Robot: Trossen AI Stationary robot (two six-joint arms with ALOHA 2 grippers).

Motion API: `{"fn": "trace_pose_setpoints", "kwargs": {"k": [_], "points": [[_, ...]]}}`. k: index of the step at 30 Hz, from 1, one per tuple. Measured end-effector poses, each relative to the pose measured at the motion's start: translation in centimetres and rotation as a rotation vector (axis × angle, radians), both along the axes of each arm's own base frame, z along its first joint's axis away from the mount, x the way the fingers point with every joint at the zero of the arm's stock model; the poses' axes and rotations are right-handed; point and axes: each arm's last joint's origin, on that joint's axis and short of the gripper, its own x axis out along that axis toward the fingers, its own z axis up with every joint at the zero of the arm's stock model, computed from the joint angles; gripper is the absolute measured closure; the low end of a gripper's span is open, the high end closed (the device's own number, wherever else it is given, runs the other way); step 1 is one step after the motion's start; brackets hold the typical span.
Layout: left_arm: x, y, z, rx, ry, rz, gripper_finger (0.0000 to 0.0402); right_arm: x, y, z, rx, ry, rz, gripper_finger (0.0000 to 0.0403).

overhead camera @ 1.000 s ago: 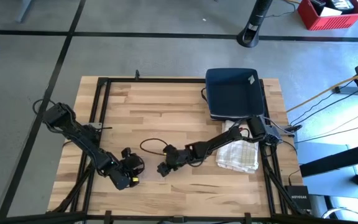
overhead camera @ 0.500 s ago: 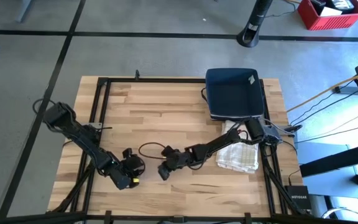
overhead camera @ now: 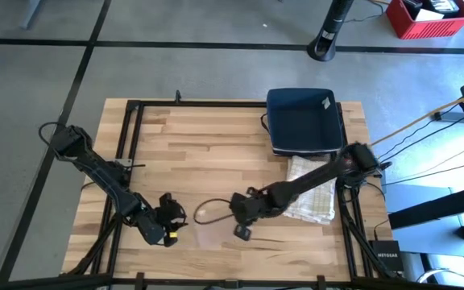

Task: Fold towel
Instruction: Stack the light brown towel on the white plaid towel

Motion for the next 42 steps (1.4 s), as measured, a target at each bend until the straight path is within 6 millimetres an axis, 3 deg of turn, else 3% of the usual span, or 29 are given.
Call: {"fn": "trace_pose_setpoints", "kwargs": {"k": [4,12,17,21,33,42], "points": [[0.0,0.0,0.0,0.002,-0.003,0.004,0.0279,-3.3,1.0,2.8,-0.021,0.088,0.059,0.0394],[0.0,0.0,0.0,-0.002,-0.006,0.008,0.0279,-10.0,2.1,6.0,-0.036,0.37,0.14,0.0396],[0.0,0.0,0.0,-0.009,-0.008,0.016,0.0279,-13.6,1.4,7.7,-0.107,0.54,0.161,0.0398],[0.0,0.0,0.0,-0.012,-0.009,0.019,0.0279,-15.4,0.0,8.7,-0.212,0.635,0.131,0.0398],[0.0,0.0,0.1,-0.013,-0.01,0.019,0.0279,-16.5,-4.3,11.5,-0.289,0.56,0.106,0.04],[0.0,0.0,0.1,-0.013,-0.01,0.019,0.0279,-15.3,-7.7,11.2,-0.418,0.56,0.196,0.04]]}}
